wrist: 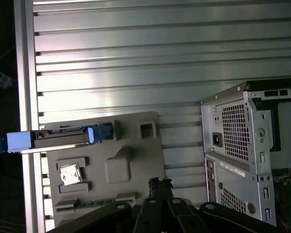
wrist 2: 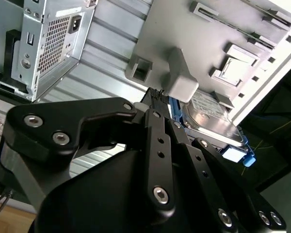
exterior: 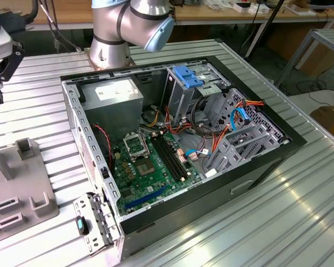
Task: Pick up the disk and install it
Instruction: 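Reach for the disk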
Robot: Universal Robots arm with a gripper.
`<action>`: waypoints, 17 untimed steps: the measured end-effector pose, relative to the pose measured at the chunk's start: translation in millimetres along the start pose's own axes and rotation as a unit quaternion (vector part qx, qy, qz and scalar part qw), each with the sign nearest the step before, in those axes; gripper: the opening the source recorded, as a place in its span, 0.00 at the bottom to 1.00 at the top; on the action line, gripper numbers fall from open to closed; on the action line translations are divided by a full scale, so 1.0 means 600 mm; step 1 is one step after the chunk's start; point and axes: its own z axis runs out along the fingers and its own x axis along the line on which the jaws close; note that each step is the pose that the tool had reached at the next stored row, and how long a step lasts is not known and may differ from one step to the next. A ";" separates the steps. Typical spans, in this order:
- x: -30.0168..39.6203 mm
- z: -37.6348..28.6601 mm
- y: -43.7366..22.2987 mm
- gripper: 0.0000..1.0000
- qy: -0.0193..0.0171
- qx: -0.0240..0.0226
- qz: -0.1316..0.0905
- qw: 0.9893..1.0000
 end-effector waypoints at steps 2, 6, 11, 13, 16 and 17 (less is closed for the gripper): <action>0.019 -0.001 -0.001 0.11 0.000 0.000 0.000 1.000; 0.040 -0.001 -0.003 0.11 0.000 0.000 0.000 1.000; 0.063 -0.002 -0.005 0.11 0.000 0.000 0.000 1.000; 0.068 -0.002 -0.005 0.11 0.000 0.000 0.000 1.000; 0.073 -0.002 -0.006 0.11 0.000 0.000 0.000 1.000; 0.073 -0.002 -0.006 0.11 0.000 0.000 0.000 1.000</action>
